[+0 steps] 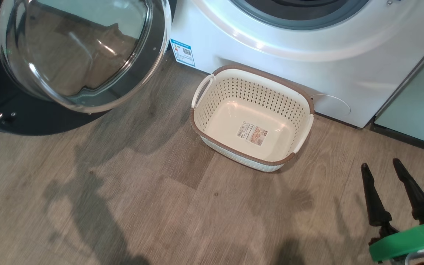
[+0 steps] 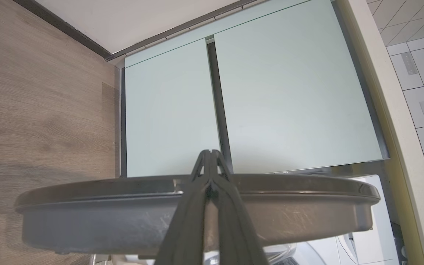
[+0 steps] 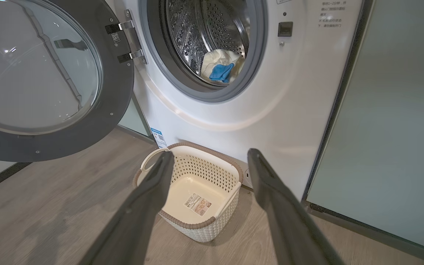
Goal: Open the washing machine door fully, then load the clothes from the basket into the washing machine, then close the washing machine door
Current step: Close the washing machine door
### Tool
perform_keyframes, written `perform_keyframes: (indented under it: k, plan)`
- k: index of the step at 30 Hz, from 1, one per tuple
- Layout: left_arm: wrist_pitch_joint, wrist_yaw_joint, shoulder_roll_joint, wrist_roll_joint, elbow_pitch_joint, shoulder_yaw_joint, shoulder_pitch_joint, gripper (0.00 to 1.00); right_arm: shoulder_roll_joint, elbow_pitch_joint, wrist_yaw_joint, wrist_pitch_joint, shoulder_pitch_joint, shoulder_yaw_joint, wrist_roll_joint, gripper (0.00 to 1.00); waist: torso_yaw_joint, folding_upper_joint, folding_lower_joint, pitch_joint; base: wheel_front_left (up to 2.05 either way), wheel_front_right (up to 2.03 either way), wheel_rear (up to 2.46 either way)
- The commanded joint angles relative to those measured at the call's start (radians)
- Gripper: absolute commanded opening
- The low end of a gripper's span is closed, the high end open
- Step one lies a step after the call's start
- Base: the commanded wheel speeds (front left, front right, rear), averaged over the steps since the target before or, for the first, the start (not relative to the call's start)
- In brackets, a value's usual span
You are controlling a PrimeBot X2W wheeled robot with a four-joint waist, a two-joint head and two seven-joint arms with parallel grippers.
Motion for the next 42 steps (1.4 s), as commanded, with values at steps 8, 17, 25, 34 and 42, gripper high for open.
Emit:
perform_keyframes:
  k: [8, 17, 25, 34, 42]
  plan:
    - [0.058, -0.02, 0.057, 0.0, -0.029, 0.002, -0.025, 0.0, -0.02, -0.029, -0.003, -0.002, -0.033, 0.017, 0.005, 1.0, 0.004, 0.0, 0.0, -0.003, 0.0, 0.0, 0.0]
    - [0.19, -0.03, 0.054, -0.045, -0.069, 0.0, 0.002, 0.0, -0.021, -0.026, -0.003, -0.002, -0.033, 0.022, 0.006, 1.0, 0.015, 0.0, 0.0, -0.007, 0.0, 0.0, 0.0]
    - [0.287, -0.033, 0.036, -0.109, -0.116, 0.024, 0.031, 0.0, -0.019, -0.023, -0.003, -0.003, -0.035, 0.022, 0.006, 1.0, 0.024, 0.0, 0.0, -0.008, 0.0, 0.0, 0.0]
    - [0.414, -0.034, -0.005, -0.195, -0.189, 0.055, 0.096, 0.0, -0.007, -0.016, -0.003, -0.011, -0.037, 0.02, 0.004, 1.0, 0.029, 0.0, 0.0, -0.008, 0.0, 0.0, 0.0]
    - [0.5, -0.007, -0.042, -0.249, -0.274, 0.07, 0.167, 0.0, 0.002, -0.008, -0.003, -0.026, -0.044, 0.019, 0.005, 1.0, 0.022, 0.0, 0.0, -0.003, 0.0, 0.0, 0.0]
